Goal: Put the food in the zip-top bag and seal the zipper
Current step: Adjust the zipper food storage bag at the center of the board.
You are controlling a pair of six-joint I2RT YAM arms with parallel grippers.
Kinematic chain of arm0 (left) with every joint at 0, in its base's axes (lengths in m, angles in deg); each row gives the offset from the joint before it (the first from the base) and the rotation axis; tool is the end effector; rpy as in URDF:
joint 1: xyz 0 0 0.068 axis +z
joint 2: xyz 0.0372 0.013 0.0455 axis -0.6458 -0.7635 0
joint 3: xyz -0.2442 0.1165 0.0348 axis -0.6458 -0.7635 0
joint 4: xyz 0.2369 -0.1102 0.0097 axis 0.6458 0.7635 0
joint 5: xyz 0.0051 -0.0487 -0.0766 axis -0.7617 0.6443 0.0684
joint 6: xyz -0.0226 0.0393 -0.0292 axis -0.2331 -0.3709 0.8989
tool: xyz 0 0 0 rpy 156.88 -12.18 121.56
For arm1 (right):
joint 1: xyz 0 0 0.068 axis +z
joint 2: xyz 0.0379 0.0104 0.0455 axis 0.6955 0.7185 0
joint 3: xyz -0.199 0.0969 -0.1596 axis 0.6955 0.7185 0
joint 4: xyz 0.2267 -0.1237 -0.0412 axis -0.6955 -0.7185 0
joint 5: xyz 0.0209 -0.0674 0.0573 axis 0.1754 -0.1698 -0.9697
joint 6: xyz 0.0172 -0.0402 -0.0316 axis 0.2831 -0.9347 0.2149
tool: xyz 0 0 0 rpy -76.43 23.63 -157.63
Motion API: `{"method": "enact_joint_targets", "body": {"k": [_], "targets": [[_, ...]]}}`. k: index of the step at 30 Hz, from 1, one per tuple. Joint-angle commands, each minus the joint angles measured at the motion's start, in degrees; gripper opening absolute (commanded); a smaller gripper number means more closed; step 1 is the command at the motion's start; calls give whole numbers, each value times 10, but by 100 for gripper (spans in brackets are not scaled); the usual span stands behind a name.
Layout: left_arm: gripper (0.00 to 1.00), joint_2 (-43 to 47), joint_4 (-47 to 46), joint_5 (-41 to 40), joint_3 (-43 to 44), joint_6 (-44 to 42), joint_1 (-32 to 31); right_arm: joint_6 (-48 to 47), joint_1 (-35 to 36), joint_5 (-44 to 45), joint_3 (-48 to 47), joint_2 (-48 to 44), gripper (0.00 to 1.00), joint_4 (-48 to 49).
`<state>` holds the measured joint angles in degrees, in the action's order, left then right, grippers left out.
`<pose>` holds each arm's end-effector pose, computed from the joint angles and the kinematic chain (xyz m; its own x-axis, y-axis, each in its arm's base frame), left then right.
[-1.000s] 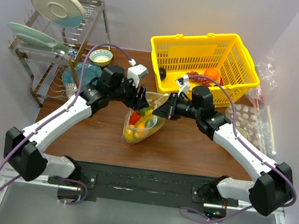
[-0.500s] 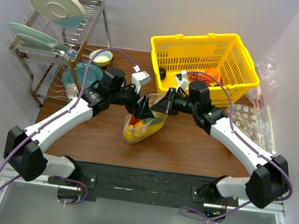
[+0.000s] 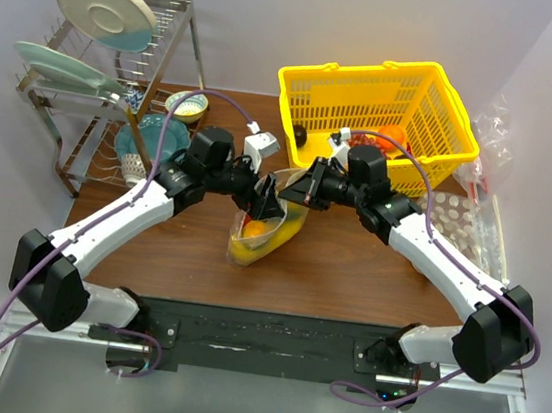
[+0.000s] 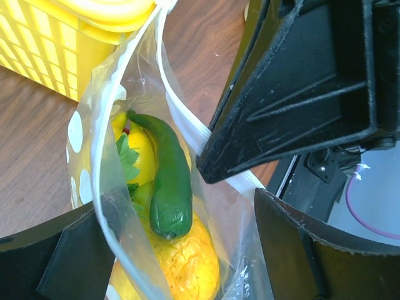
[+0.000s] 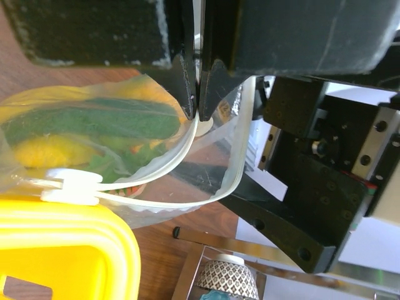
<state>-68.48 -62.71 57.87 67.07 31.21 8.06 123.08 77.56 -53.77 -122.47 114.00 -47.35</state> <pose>0.2408 -0.1736 0.3171 -0.6113 0.1869 -0.7690 0.7238 0.5250 -0.4477 0.2488 0.1830 0.3220 -0.8576 0.2681 -0.4390 -0.2545 0.5205 0.8150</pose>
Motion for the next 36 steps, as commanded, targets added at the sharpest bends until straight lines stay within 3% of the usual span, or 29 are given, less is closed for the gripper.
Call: {"method": "enact_joint_targets", "body": {"k": [1,15,29,33,35,36], "targets": [[86,-12,-28,-19,10,0,-15,43,4,16,-29,4,0,-2],[91,-12,-20,-60,42,5,-43,30,12,21,-17,35,0,4],[85,-29,-23,-82,38,7,-54,45,12,6,-45,17,1,8],[75,-33,-25,-90,39,9,-58,51,12,-6,-48,15,1,9],[61,-36,-26,-94,40,10,-59,53,11,-8,-47,11,2,10],[46,-35,-24,-95,41,10,-59,53,12,-7,-46,8,4,9]]}}
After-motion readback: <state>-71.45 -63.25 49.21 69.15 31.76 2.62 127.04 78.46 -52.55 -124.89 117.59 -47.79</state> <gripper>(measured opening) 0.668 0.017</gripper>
